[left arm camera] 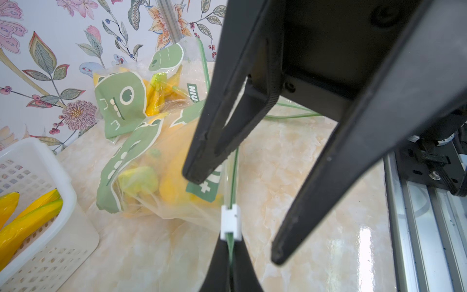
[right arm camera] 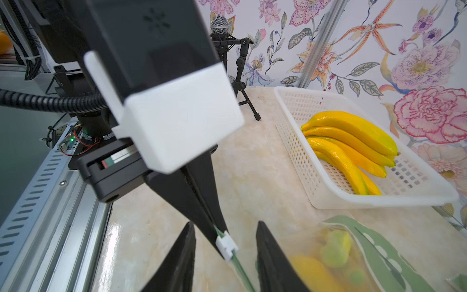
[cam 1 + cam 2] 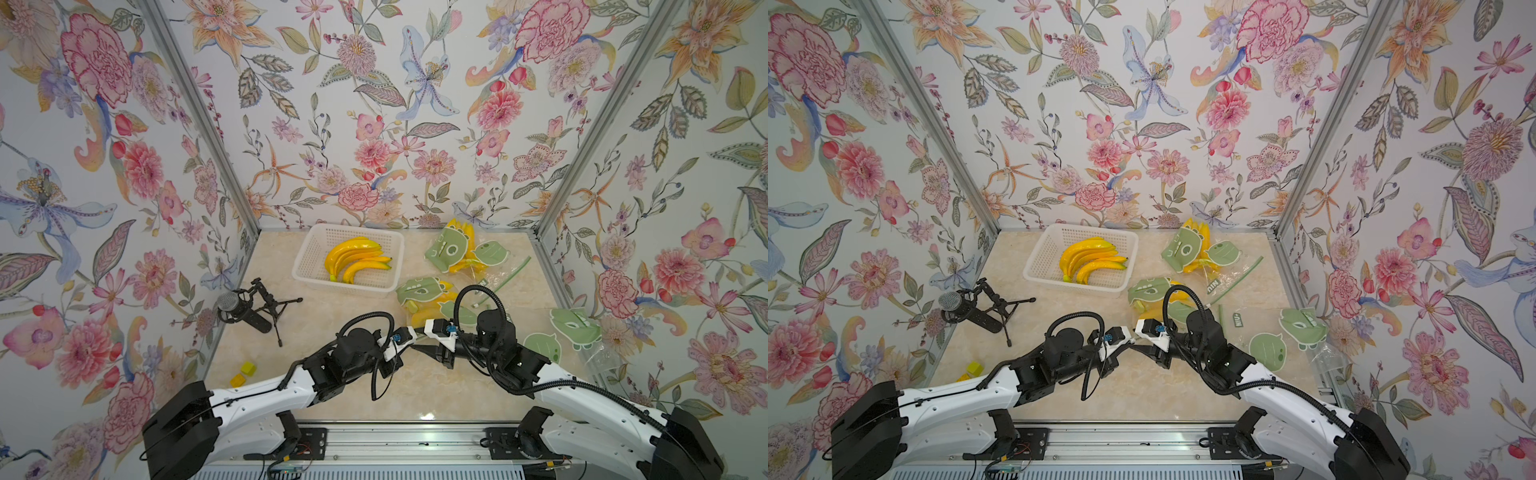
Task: Open the zip-top bag and take out the banana
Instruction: Adjust the zipper food storage bag at the center of the board.
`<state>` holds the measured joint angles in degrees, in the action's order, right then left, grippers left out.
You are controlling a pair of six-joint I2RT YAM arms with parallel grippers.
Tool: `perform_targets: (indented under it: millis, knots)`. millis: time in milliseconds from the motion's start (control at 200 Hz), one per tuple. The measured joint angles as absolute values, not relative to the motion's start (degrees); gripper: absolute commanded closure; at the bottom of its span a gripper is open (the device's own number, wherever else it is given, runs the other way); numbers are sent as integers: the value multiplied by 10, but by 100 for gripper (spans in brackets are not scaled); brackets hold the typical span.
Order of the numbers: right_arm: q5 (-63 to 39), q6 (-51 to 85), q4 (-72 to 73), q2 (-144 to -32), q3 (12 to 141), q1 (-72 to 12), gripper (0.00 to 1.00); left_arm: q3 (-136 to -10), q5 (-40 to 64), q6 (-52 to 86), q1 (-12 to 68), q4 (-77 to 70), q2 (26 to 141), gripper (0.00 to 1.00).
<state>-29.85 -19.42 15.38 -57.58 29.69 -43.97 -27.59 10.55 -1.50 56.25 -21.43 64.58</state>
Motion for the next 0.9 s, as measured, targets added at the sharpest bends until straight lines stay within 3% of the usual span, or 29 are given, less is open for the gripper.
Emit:
perform_targets:
  millis: [290,651,896]
  knots:
    - [-322,-202,148,-604,299,-434,73,-264,112,-22,552,-199,626,100]
    - [-326,-202,159,-626,299,-432,75,-258,120,-22,547,-196,615,100]
    - [-328,-196,168,-644,299,-432,85,-258,130,-21,543,-198,618,100]
